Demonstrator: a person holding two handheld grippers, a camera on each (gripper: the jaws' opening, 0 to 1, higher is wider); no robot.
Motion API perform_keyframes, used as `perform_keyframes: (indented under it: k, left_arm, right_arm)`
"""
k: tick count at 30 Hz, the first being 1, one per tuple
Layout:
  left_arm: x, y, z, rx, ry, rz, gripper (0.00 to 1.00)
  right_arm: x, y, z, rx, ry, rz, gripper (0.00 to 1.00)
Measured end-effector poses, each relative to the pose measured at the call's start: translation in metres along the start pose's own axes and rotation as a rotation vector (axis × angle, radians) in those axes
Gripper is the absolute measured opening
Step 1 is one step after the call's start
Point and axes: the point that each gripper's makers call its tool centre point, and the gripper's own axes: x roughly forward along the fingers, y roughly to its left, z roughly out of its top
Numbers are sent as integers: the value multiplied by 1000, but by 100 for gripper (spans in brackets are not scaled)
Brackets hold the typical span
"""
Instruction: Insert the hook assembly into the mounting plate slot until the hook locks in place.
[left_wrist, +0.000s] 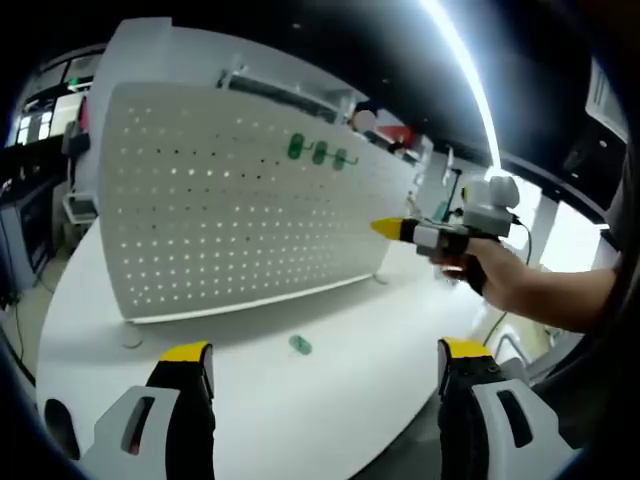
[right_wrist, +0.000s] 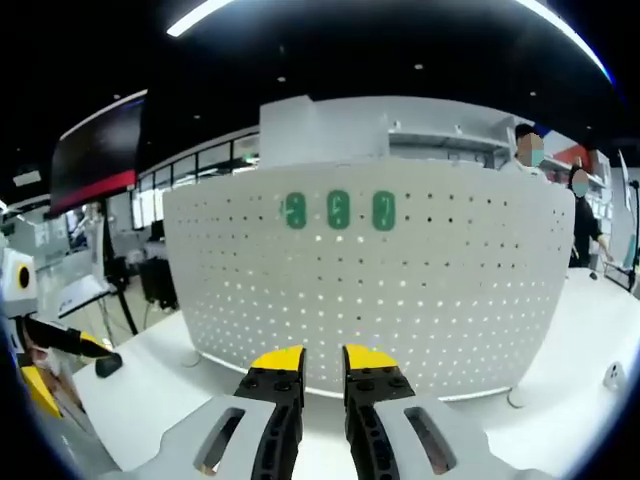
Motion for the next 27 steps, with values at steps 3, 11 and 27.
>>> perform_keyframes:
  k: [3, 11, 27]
  left_arm:
    - [-1, 0, -1, 1, 2, 1, 94]
    - [-1, -2, -3, 2, 6, 4, 94]
    - [1, -1, -15, -11, 29, 7, 94]
  right_arm:
    - [-5, 8, -14, 1, 29, 17, 12]
    - [-20, 30, -38, -14, 78, 73, 12]
    - [-37, 59, -89, 1, 183, 129, 12]
